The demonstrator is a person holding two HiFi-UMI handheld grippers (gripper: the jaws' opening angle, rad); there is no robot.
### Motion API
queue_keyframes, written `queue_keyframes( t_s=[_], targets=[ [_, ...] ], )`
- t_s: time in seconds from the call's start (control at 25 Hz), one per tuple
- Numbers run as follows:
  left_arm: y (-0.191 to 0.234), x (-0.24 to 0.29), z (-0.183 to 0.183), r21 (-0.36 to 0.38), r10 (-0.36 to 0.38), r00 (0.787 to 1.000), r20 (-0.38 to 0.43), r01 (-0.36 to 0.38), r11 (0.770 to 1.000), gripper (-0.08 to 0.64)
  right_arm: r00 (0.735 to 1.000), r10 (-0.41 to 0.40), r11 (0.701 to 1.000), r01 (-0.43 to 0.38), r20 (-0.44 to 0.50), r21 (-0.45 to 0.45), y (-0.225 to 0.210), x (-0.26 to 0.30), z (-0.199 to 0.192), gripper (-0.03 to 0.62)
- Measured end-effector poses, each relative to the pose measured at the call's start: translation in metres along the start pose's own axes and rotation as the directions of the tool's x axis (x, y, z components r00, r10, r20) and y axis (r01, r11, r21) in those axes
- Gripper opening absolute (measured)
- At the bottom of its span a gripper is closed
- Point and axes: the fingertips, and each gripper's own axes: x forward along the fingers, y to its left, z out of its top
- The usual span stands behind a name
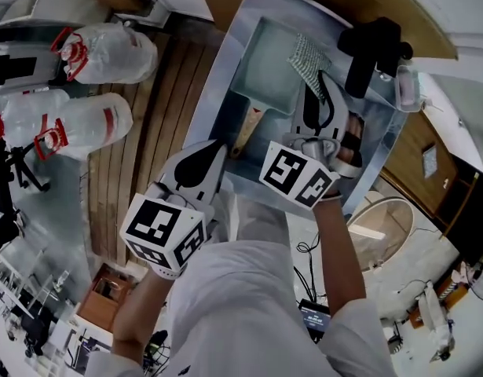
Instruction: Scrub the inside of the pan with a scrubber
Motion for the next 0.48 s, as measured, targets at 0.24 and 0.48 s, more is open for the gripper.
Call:
queue_keyframes(
  t_s=[0.24, 0.48],
  targets=[
    [0.007, 0.012, -0.011, -0.020, 0.004, 1.000, -0.014, -0.004, 1.000, 0.005, 0.998, -0.060, 0.994, 0.063, 0.033, -0.084, 0.017, 0.013, -0.010, 0.077],
    [0.010, 0.020, -0.027, -0.026, 0.000, 0.999, -0.052, -0.001, 1.000, 0.005, 0.991, -0.086, 0.979, 0.104, 0.106, -0.176, 0.028, 0.022, -0.016, 0.077]
  ],
)
